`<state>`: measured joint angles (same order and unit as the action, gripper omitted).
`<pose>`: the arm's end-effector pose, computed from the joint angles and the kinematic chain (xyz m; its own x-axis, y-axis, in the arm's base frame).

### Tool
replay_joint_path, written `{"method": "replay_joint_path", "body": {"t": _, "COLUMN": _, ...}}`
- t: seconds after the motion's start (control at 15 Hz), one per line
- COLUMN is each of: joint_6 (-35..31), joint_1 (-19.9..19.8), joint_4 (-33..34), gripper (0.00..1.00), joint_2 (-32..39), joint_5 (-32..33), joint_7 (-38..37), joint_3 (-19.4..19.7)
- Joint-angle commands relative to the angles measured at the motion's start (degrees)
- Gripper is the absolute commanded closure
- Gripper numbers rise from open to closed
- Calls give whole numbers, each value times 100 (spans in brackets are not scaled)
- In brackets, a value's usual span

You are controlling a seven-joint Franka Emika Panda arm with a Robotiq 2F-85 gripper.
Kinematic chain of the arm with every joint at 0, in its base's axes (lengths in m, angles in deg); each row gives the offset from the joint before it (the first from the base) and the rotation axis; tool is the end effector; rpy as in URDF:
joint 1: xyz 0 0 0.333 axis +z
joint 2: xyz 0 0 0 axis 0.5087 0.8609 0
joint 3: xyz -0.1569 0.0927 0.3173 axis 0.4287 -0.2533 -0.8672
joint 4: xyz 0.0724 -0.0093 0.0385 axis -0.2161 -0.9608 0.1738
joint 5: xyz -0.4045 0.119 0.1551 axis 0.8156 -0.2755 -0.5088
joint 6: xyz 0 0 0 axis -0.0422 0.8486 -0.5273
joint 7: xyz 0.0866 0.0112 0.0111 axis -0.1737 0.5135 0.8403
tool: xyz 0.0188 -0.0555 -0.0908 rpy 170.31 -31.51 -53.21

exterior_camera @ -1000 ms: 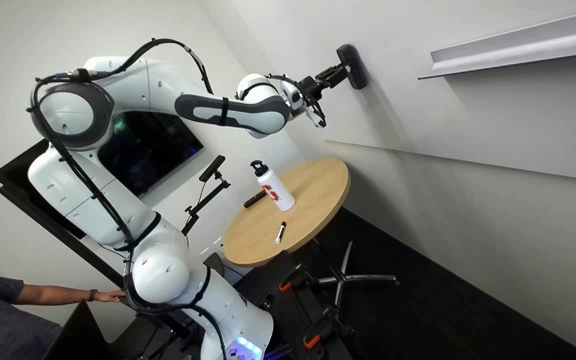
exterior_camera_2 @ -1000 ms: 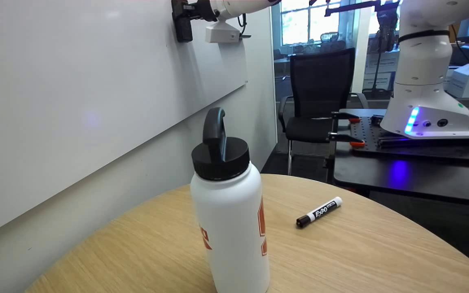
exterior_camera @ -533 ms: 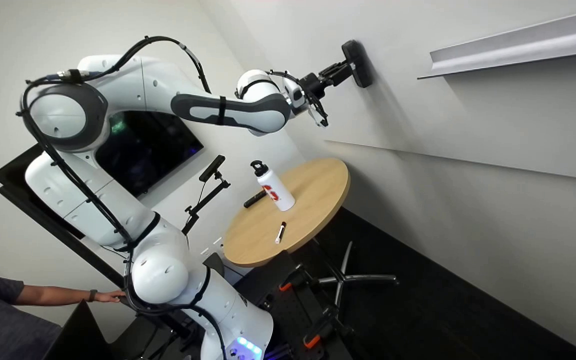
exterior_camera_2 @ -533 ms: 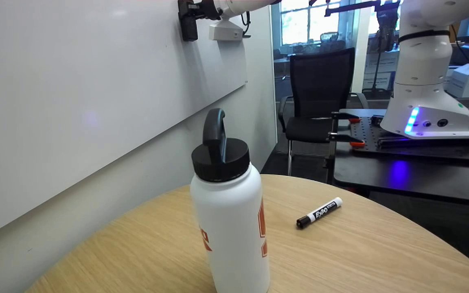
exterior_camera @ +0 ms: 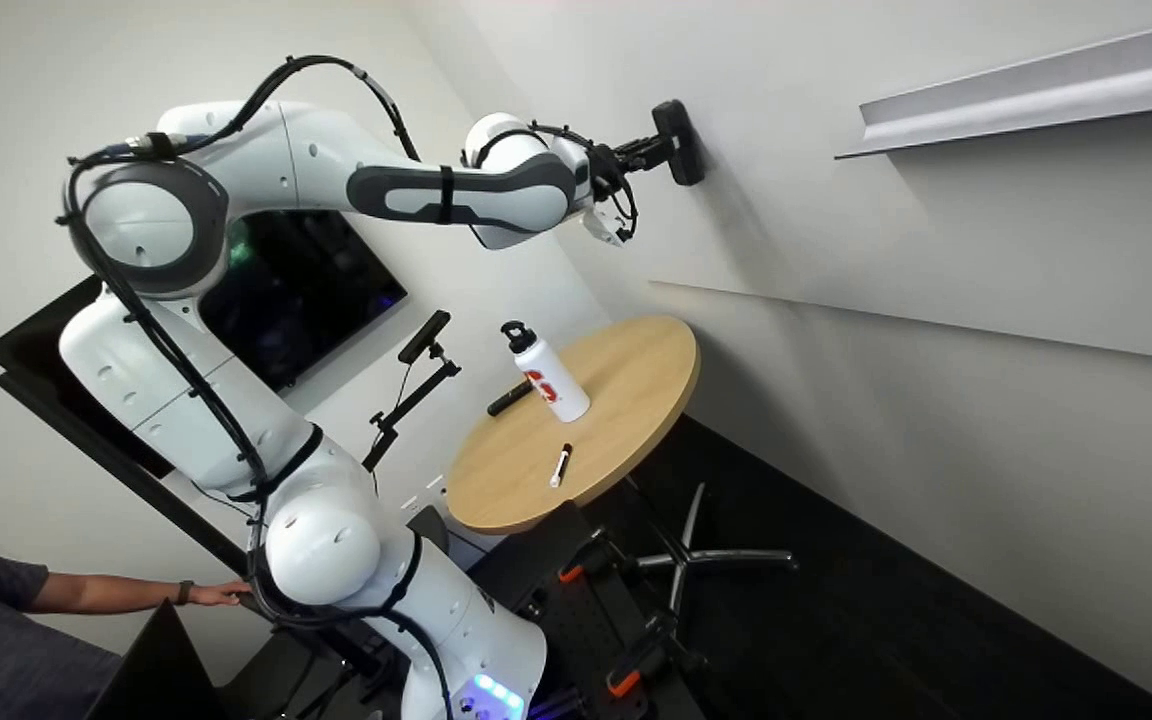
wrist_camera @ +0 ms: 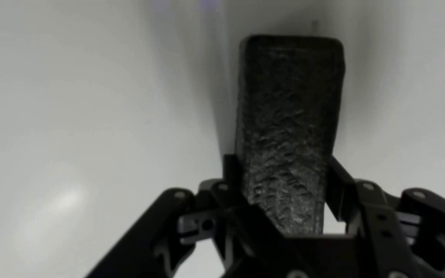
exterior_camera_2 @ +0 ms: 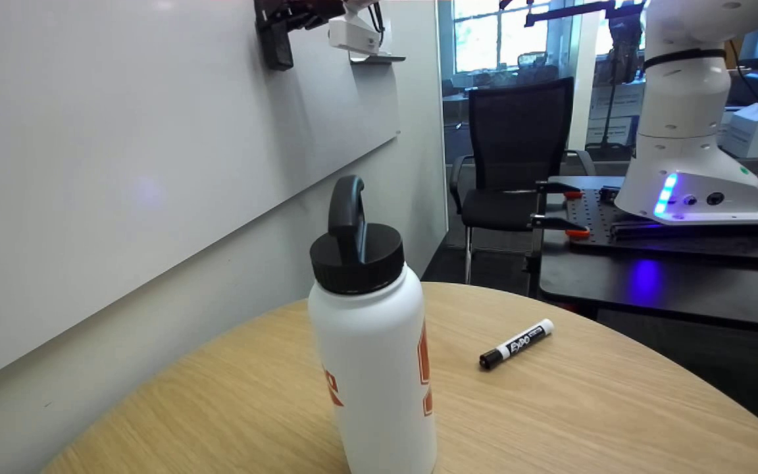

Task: Pick up the duster and rub the white board

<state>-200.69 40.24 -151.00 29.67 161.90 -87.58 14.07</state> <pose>0.5769 0.1922 0.4582 0.2042 -0.1219 0.9713 -0.0393 -0.9924 -0.1162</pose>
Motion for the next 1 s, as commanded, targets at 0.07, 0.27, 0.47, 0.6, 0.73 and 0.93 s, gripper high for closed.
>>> {"method": "replay_joint_path", "body": {"t": 0.07, "joint_6": -490, "joint_1": 170, "joint_4": 653, "gripper": 70, "joint_2": 648, "joint_5": 315, "joint_7": 0, "joint_3": -336}}
{"method": "replay_joint_path", "body": {"t": 0.27, "joint_6": -410, "joint_1": 65, "joint_4": 461, "gripper": 70, "joint_2": 943, "joint_5": 559, "joint_7": -2, "joint_3": -458}}
{"method": "replay_joint_path", "body": {"t": 0.47, "joint_6": -946, "joint_1": 96, "joint_4": -5, "gripper": 70, "joint_2": 803, "joint_5": 691, "joint_7": 263, "joint_3": -323}}
{"method": "replay_joint_path", "body": {"t": 0.6, "joint_6": -1704, "joint_1": 55, "joint_4": -248, "gripper": 70, "joint_2": 579, "joint_5": 776, "joint_7": 376, "joint_3": -326}}
{"method": "replay_joint_path", "body": {"t": 0.73, "joint_6": -2525, "joint_1": 42, "joint_4": -372, "gripper": 70, "joint_2": 406, "joint_5": 816, "joint_7": 492, "joint_3": -342}}
{"method": "replay_joint_path", "body": {"t": 0.93, "joint_6": -3751, "joint_1": 94, "joint_4": -482, "gripper": 70, "joint_2": 219, "joint_5": 787, "joint_7": 1056, "joint_3": -141}}
